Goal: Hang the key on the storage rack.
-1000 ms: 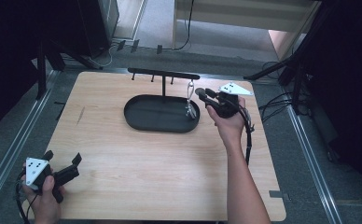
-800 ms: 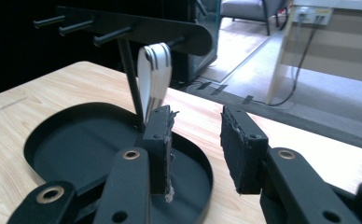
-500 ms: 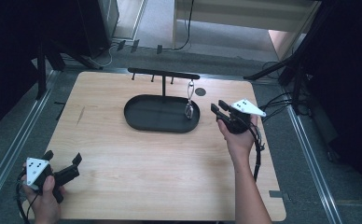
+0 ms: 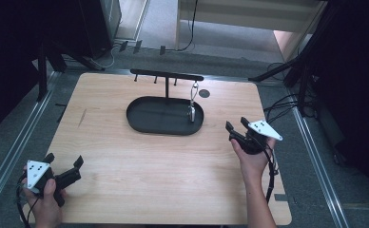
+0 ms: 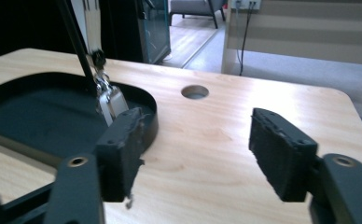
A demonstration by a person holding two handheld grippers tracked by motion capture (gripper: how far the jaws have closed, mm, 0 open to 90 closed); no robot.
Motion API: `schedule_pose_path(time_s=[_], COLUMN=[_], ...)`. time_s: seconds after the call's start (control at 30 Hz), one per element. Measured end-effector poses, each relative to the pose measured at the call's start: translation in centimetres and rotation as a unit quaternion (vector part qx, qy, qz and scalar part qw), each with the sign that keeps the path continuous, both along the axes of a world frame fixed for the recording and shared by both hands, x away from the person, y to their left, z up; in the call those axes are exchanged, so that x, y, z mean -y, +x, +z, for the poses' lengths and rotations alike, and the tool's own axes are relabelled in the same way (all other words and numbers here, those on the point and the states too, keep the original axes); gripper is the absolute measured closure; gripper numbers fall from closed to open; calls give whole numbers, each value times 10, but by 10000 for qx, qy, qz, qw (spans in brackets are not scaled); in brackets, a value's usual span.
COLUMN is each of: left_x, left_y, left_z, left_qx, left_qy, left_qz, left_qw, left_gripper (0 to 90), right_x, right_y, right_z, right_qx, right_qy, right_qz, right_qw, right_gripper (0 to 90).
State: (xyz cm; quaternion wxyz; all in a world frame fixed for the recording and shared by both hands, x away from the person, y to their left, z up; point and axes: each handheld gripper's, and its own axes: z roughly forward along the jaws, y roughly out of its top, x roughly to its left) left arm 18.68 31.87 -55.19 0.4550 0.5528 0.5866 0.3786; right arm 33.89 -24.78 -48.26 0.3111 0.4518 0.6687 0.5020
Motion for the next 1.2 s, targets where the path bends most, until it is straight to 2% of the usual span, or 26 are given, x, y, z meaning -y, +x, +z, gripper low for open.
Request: schedule_pose_path(time_s=[0.23, 0.4, 0.73, 0.97, 1.2], left_x=[0, 0, 0, 0, 0], left_y=[0, 0, 0, 0, 0], left_z=[0, 0, 0, 0, 0], left_qx=[1, 0, -1, 0, -4], left_qy=[1, -5, -8, -4, 3], left_qz=[2, 4, 11, 17, 26], left_qw=[10000, 10000, 10000, 10000, 10000], left_gripper=[24, 24, 24, 23, 24], right_x=[16, 26, 51, 69, 86], right_y=[-20, -35, -57, -74, -94], right_z=[-13, -21, -40, -50, -54], right_qx=[41, 5, -106, -177, -218], right_qy=[-46, -89, -26, -2, 22], right_qz=[13, -183, -459, -567, -586], right_qw=[10000, 9998, 9989, 9982, 9980], right_gripper=[223, 218, 196, 184, 169])
